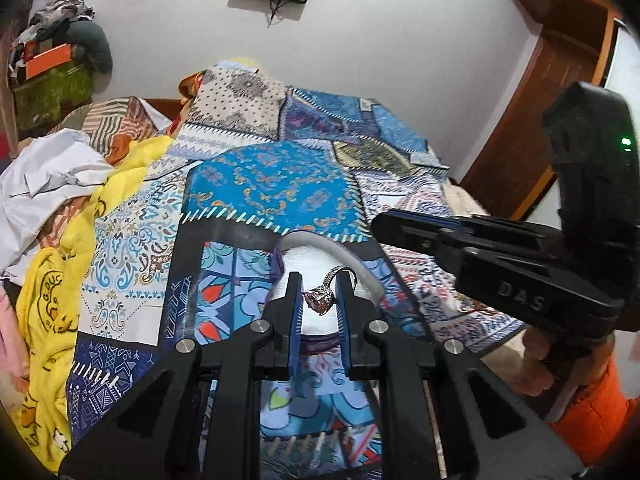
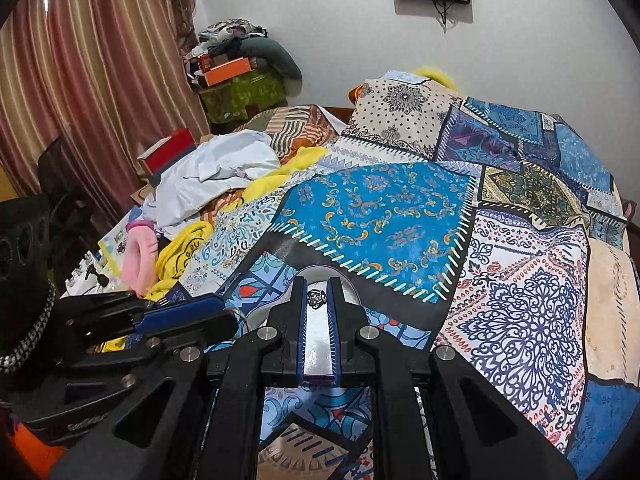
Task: Organize jewelry
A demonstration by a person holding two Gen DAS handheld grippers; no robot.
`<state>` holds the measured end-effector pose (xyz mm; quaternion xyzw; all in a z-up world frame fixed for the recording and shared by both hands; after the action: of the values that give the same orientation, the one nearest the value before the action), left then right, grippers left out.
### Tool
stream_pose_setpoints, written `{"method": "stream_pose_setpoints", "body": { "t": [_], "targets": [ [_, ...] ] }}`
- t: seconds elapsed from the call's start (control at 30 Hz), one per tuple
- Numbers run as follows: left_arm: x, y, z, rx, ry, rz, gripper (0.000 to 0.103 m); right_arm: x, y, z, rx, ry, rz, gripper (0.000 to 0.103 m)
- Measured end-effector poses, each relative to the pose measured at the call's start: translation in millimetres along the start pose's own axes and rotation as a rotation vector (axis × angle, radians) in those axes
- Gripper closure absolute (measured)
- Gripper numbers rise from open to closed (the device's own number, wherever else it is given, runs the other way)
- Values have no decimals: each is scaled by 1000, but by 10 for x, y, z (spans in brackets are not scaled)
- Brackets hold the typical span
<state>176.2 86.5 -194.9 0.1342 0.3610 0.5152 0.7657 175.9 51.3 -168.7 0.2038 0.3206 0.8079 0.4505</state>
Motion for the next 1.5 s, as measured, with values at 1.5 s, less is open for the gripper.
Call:
{"method": "stream_pose_setpoints", "body": {
  "t": [1.5],
  "targets": [
    [-76, 32, -2, 56, -45, 170, 63, -256, 176, -191, 101, -7, -37, 74]
  ]
}}
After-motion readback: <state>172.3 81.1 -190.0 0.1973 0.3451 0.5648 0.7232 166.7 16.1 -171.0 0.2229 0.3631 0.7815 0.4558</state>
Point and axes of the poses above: each gripper's, at about its wrist camera, not at the fingertips, and y roughly against the way its jaws point, x to its left, z to its top, the point moved 6 cm from there along -y, roughly the way its jaws point, and after that the axes turned 9 degrees about -z, right-handed, at the moved point
